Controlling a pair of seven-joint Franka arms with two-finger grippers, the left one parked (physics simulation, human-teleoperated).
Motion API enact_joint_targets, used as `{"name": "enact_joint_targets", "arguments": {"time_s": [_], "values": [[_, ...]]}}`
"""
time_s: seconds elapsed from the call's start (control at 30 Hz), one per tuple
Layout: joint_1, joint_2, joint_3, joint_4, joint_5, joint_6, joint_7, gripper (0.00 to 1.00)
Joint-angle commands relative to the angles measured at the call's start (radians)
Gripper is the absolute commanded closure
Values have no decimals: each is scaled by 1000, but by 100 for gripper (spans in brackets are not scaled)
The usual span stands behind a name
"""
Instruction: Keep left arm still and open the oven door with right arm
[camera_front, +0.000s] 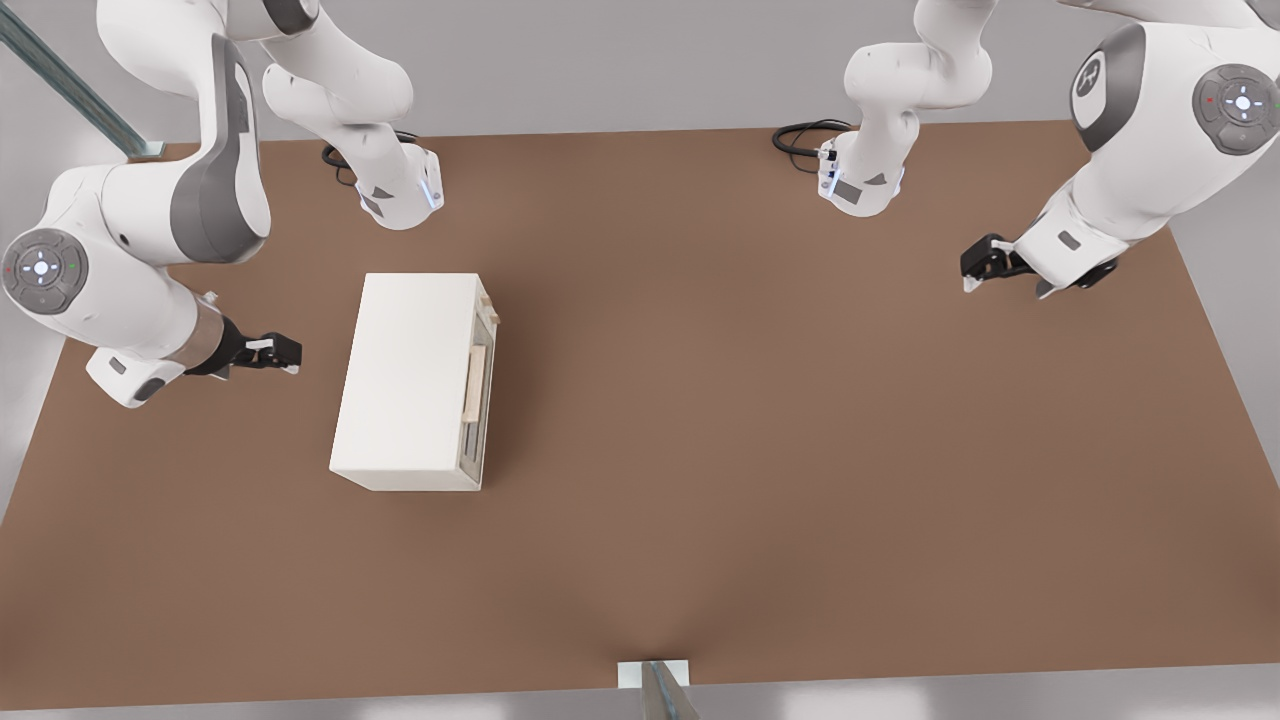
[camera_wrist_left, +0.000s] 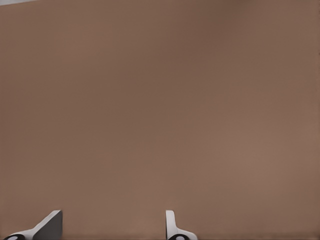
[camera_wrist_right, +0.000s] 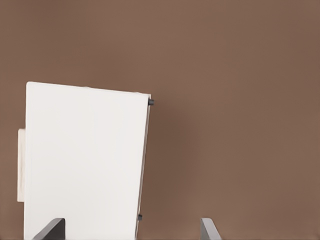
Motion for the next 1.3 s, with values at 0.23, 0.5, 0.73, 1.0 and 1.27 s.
{"name": "enact_joint_targets", "arguments": {"time_s": [0.23, 0.5, 0.73, 1.0, 1.27], "values": [[362, 212, 14, 92, -235, -1, 80, 73], [554, 272, 14, -6, -450, -60, 298, 79], [617, 310, 14, -28, -450, -76, 559, 79], [619, 364, 10, -28, -464, -73, 577, 79], [616, 398, 10, -25, -465, -70, 579, 79]]}}
